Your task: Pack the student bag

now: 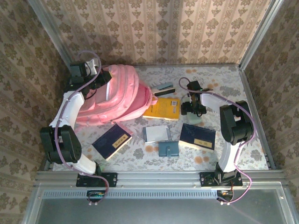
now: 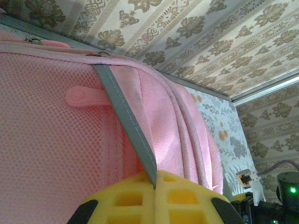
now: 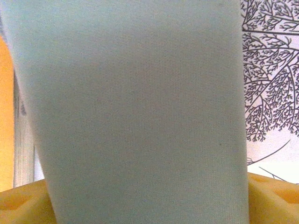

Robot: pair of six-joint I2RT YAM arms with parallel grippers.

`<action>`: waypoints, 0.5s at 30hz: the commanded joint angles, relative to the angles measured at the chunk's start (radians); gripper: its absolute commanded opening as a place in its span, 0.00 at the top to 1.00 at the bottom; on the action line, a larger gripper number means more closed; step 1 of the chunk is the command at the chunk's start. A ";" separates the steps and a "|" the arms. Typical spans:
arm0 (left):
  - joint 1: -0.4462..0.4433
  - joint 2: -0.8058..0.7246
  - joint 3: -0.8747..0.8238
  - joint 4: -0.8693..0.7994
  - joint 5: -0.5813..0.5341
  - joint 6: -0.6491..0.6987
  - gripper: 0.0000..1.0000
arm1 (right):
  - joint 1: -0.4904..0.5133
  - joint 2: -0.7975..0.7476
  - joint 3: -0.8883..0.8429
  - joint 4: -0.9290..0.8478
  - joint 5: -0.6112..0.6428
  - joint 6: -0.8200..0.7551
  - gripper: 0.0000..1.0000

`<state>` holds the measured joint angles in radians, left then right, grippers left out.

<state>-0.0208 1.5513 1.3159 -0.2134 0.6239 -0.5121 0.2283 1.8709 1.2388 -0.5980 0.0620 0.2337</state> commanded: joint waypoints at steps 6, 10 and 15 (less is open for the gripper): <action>-0.036 0.005 0.165 -0.048 0.117 0.095 1.00 | -0.013 -0.159 -0.049 0.086 0.125 0.101 0.31; -0.041 0.027 0.240 -0.075 0.172 0.093 1.00 | -0.016 -0.254 -0.054 0.108 0.152 0.148 0.34; -0.038 0.042 0.304 -0.113 0.219 0.098 1.00 | -0.012 -0.352 -0.043 0.122 0.071 0.198 0.37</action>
<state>-0.0528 1.6054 1.5429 -0.3782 0.7330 -0.4477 0.2142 1.5707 1.1912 -0.4992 0.1616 0.3733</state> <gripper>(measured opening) 0.062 0.665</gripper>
